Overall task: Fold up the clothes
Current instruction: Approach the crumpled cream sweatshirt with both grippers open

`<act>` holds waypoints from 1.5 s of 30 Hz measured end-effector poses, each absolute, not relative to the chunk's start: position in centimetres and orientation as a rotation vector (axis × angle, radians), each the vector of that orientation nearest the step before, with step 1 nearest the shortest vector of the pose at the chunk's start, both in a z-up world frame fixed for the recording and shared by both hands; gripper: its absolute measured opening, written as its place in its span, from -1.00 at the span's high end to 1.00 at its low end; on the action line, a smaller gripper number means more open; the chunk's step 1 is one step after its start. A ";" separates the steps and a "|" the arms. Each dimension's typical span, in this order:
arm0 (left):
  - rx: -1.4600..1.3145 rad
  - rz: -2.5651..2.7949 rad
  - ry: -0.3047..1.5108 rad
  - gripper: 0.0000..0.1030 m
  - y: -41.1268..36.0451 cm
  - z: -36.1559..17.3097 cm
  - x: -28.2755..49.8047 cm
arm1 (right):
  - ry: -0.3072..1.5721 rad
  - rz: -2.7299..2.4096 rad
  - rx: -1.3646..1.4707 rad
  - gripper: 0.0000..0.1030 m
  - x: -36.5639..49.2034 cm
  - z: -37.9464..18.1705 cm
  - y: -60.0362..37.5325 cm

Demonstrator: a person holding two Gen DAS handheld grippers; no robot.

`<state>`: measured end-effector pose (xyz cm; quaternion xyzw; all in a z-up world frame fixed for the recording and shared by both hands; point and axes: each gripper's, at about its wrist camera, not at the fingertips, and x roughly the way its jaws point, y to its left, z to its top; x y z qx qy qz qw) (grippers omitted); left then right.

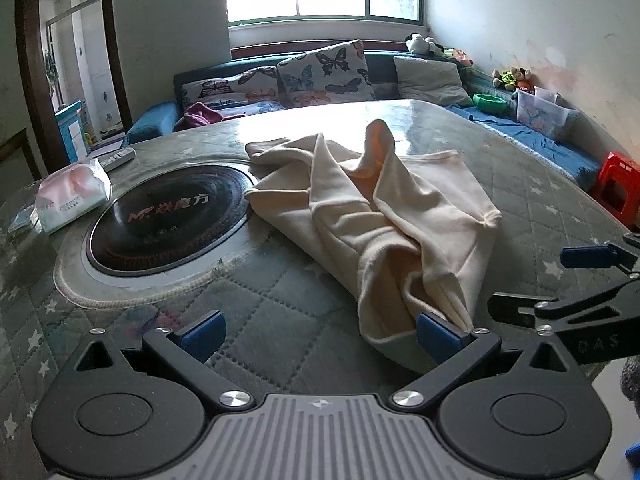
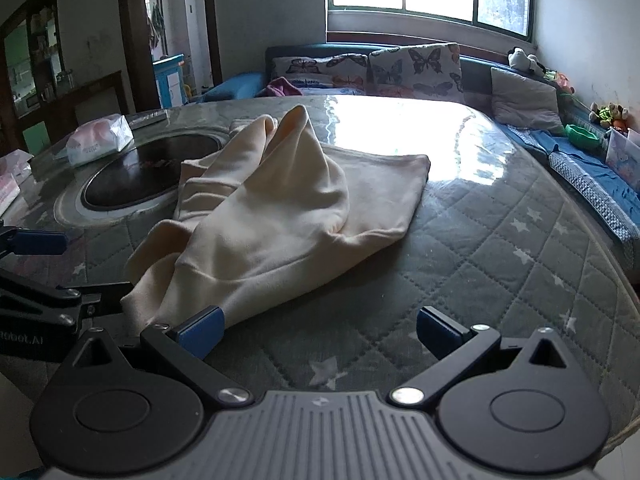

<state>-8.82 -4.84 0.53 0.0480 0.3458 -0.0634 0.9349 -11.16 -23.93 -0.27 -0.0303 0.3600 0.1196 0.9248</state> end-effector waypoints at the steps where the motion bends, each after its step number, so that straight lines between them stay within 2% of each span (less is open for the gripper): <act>1: 0.102 -0.131 0.708 -1.00 -4.9 0.5 -9.0 | 0.742 0.245 -0.063 -1.00 -11.2 -0.3 -23.9; 45: 0.139 -0.146 0.730 -1.00 -5.8 -0.3 -10.9 | 0.764 0.240 -0.079 -1.00 -12.4 -0.6 -23.4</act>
